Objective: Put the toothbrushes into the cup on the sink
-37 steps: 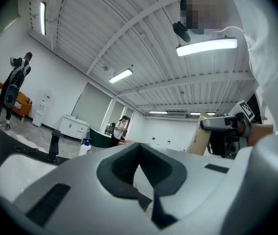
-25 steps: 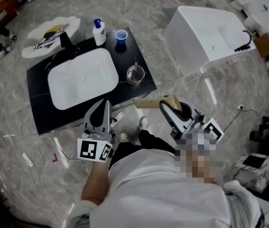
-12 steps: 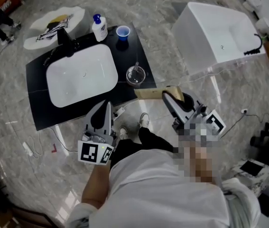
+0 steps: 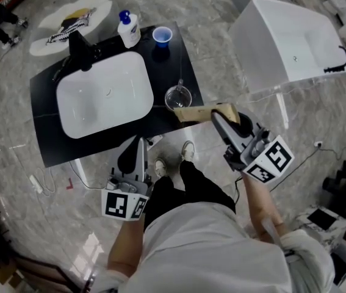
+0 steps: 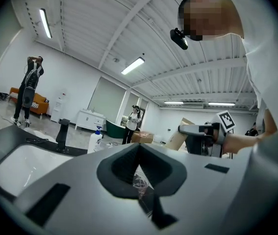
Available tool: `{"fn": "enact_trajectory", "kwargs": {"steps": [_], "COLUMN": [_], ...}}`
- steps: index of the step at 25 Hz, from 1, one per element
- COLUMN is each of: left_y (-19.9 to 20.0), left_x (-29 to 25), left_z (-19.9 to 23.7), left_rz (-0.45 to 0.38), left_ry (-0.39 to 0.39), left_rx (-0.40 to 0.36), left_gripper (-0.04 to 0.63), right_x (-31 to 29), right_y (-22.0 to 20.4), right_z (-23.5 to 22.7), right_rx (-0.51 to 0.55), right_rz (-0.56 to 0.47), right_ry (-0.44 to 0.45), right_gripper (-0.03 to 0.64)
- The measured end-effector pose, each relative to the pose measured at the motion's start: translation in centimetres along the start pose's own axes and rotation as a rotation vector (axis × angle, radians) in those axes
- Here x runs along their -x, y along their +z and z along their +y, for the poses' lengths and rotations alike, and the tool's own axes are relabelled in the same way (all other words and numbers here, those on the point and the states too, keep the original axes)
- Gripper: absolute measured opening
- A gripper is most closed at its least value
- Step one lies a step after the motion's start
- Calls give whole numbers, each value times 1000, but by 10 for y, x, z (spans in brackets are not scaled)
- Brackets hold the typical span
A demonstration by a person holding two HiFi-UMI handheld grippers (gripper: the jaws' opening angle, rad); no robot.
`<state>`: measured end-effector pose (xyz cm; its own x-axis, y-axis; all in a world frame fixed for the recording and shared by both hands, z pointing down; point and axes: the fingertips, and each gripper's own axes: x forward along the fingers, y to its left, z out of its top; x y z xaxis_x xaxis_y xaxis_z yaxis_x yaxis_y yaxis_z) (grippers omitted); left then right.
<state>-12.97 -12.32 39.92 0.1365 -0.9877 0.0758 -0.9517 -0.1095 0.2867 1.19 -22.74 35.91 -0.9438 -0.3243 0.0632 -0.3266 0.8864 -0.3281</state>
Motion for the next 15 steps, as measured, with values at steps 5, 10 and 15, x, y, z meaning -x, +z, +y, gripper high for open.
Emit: {"fn": "enact_trajectory", "kwargs": {"steps": [5, 10, 15], "left_y": [-19, -35, -50], "left_x": [-9, -14, -20], "left_z": [1, 9, 17], "left_rz": [31, 45, 49], "left_ry": [10, 36, 59], "left_rx": [31, 58, 79], "left_gripper": [3, 3, 3], "right_x": [-11, -23, -33], "right_y": [-8, -25, -39], "right_z": [-23, -41, -53], "right_rx": [-4, -21, -36], "right_rz": [12, 26, 49], "right_ry": [1, 5, 19], "right_gripper": [83, 83, 83]}}
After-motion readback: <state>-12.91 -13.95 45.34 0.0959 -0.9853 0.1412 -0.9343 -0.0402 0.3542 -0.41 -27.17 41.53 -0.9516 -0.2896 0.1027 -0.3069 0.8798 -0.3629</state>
